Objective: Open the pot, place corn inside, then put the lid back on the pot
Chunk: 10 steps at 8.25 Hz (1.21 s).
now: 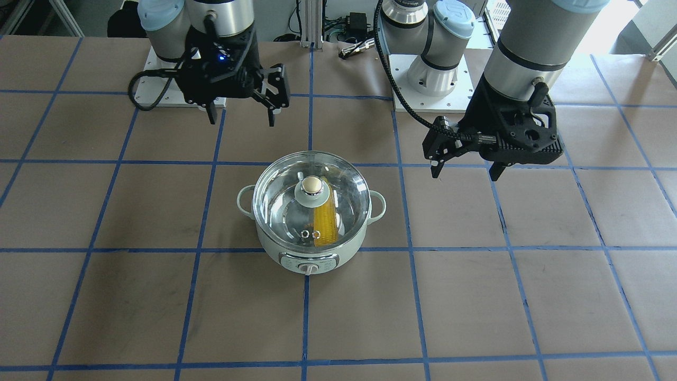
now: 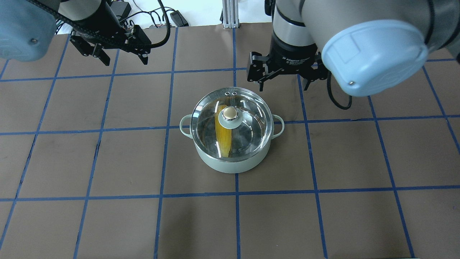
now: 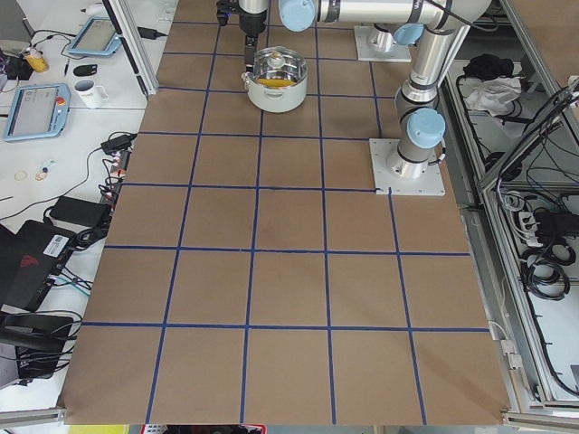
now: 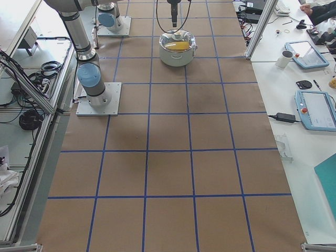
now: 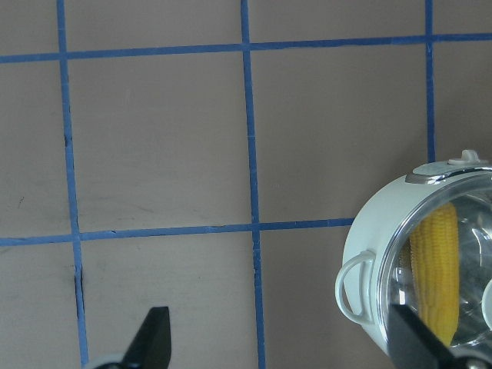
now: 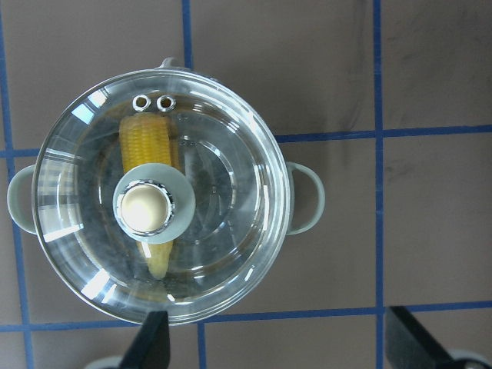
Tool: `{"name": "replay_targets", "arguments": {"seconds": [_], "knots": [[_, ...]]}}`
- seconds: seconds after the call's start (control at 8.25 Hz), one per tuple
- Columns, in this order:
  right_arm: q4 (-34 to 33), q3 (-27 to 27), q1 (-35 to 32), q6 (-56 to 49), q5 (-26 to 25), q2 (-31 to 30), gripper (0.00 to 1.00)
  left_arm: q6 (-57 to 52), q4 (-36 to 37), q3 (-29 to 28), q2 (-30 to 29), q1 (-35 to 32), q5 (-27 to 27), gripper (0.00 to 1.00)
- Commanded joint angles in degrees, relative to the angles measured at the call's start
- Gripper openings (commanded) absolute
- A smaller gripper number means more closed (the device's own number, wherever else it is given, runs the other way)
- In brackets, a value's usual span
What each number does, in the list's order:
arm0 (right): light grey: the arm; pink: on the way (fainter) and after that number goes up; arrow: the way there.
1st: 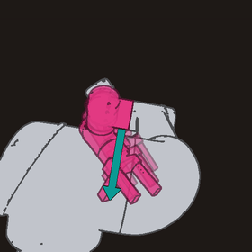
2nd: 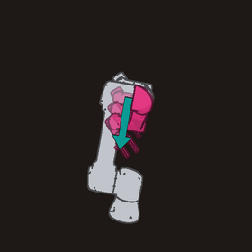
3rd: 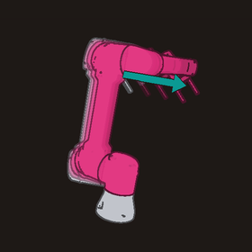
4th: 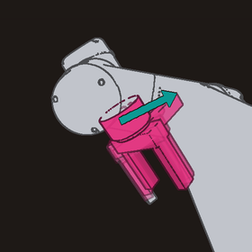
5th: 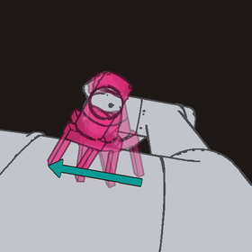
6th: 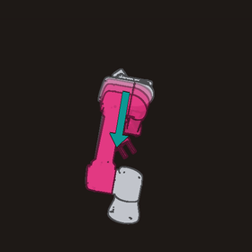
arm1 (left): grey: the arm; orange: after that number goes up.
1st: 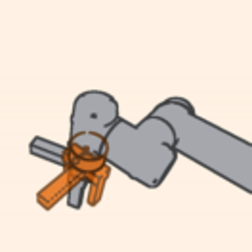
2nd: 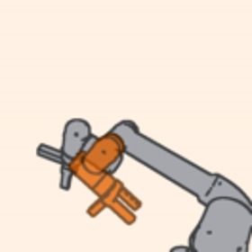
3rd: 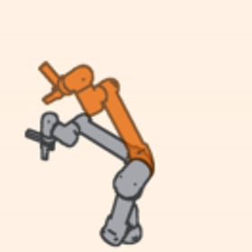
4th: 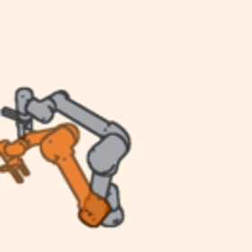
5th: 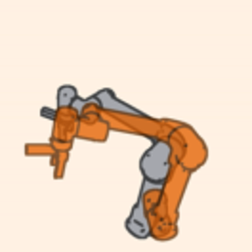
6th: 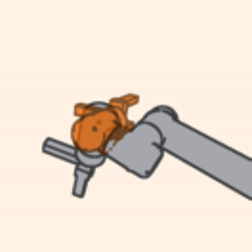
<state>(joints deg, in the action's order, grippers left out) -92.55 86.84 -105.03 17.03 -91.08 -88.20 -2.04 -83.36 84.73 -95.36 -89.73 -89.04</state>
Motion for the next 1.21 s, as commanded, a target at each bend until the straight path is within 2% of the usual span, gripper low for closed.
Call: {"name": "replay_targets", "arguments": {"seconds": [0.0,0.24,0.36,1.09], "knots": [[1.76,-0.18,9.90,-14.34,-0.50,-1.71,1.00,0.02,0.04,0.00,0.00,-0.09,0.00,1.00],[1.94,-0.18,15.45,-19.72,-0.41,-2.76,1.00,-0.07,0.04,0.00,0.00,-0.09,0.00,1.00],[1.94,-0.01,16.17,-20.88,-0.06,-2.94,1.00,-0.07,0.04,0.00,0.00,-0.09,0.00,1.00],[3.35,0.08,16.09,-20.89,0.20,-3.11,1.00,-0.07,-0.05,0.00,0.00,-0.09,0.00,1.00]]}}
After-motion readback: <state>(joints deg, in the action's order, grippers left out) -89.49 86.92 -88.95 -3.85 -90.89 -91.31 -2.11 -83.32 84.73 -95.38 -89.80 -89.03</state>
